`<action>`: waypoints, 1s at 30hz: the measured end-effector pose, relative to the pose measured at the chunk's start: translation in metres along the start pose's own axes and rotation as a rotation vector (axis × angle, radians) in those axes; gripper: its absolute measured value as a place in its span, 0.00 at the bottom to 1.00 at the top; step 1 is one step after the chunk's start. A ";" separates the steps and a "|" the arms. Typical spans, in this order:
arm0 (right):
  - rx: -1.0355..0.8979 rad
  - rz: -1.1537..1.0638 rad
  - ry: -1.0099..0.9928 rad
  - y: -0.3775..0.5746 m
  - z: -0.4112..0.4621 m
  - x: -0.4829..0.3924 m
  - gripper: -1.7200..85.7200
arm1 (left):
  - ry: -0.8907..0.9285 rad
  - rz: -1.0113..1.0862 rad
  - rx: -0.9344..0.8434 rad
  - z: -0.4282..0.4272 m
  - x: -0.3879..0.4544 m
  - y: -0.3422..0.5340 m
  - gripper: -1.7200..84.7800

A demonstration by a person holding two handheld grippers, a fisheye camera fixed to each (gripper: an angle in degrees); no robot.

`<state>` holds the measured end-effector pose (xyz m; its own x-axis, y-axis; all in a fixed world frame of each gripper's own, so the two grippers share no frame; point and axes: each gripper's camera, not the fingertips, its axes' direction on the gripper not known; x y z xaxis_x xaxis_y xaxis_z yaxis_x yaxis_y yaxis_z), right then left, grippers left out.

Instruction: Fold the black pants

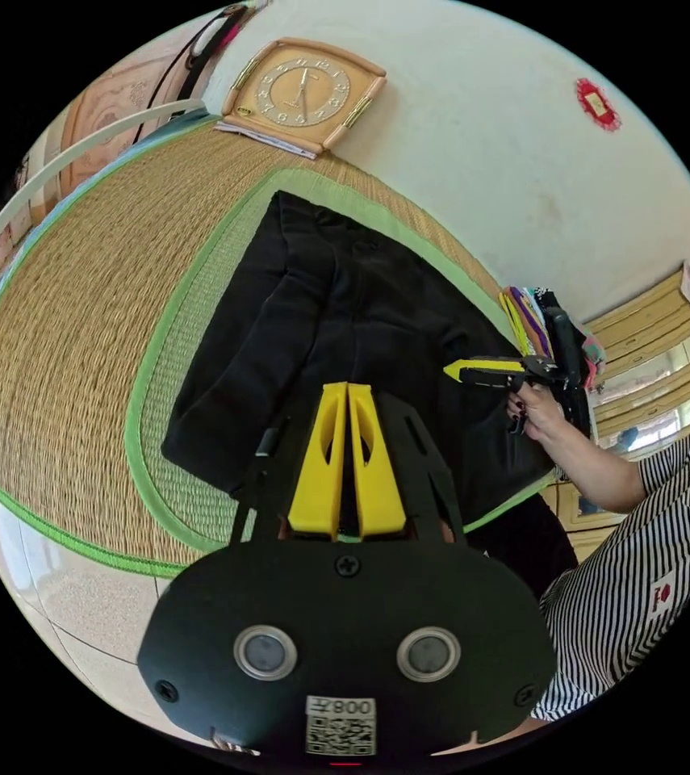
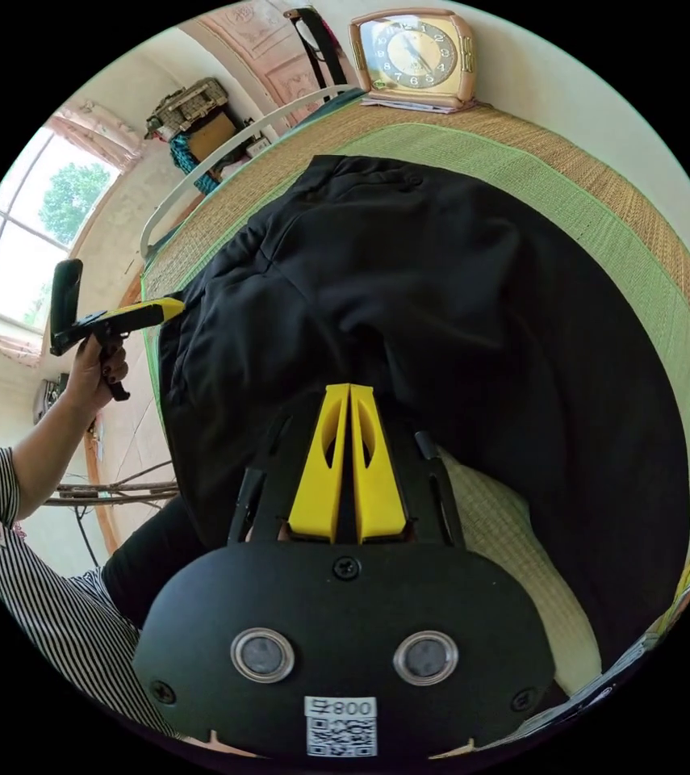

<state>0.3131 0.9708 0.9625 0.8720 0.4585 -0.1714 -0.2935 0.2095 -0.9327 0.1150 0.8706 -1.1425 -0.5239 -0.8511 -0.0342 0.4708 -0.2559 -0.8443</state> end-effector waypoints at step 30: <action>0.010 -0.007 0.338 -0.121 -0.071 0.113 0.12 | -0.328 0.487 -0.450 0.121 0.117 -0.469 0.14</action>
<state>0.4751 0.9364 1.0330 0.9542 0.1446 -0.2621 -0.2893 0.2208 -0.9314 -0.0811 0.8350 -0.6861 -0.0577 -0.9317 -0.3586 0.2225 0.3381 -0.9144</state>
